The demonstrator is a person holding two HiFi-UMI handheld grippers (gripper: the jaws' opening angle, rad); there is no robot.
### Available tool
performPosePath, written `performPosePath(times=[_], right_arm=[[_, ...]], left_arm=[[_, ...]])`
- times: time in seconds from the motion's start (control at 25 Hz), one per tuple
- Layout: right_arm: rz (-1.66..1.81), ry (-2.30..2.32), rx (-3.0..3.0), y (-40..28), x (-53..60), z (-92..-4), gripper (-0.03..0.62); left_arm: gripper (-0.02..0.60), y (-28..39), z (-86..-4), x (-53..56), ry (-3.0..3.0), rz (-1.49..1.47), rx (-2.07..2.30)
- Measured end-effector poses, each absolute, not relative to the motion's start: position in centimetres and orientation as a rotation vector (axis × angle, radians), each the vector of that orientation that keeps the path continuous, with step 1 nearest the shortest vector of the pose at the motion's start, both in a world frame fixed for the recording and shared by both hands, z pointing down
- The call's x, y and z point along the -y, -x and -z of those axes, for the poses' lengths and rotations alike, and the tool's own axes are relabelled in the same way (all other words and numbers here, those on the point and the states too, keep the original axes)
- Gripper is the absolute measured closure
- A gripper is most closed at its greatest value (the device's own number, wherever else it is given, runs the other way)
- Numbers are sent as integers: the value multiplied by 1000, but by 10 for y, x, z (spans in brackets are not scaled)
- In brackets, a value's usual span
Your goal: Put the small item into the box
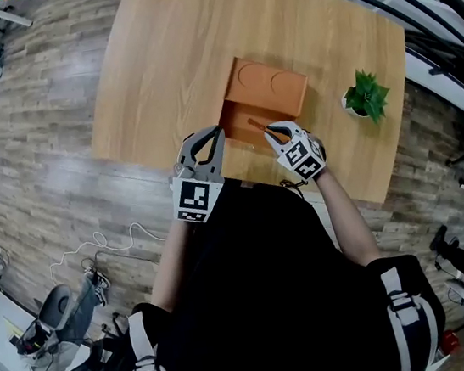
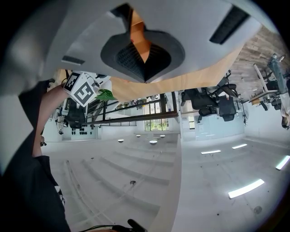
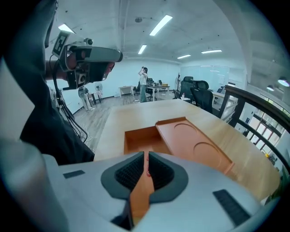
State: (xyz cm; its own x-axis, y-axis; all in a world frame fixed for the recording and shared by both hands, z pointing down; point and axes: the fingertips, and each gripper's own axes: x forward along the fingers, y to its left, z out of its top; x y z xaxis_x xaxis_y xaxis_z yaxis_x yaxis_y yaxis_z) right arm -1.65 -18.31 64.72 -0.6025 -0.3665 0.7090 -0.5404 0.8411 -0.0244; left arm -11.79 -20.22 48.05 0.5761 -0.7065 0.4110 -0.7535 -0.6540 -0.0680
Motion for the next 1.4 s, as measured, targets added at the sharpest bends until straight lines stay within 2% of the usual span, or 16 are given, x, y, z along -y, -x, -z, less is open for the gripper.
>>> performPosePath(times=[0.28, 0.96, 1.4], right_arm=[[-415, -670, 2409, 6, 170, -625, 566], [-283, -746, 2509, -39, 145, -564, 569], [-209, -706, 2540, -59, 123, -556, 569]], left_arm=[[560, 102, -481, 188, -2679, -612, 1272], [560, 47, -482, 143, -2701, -640, 1261], [560, 26, -488, 115, -2668, -638, 1319]])
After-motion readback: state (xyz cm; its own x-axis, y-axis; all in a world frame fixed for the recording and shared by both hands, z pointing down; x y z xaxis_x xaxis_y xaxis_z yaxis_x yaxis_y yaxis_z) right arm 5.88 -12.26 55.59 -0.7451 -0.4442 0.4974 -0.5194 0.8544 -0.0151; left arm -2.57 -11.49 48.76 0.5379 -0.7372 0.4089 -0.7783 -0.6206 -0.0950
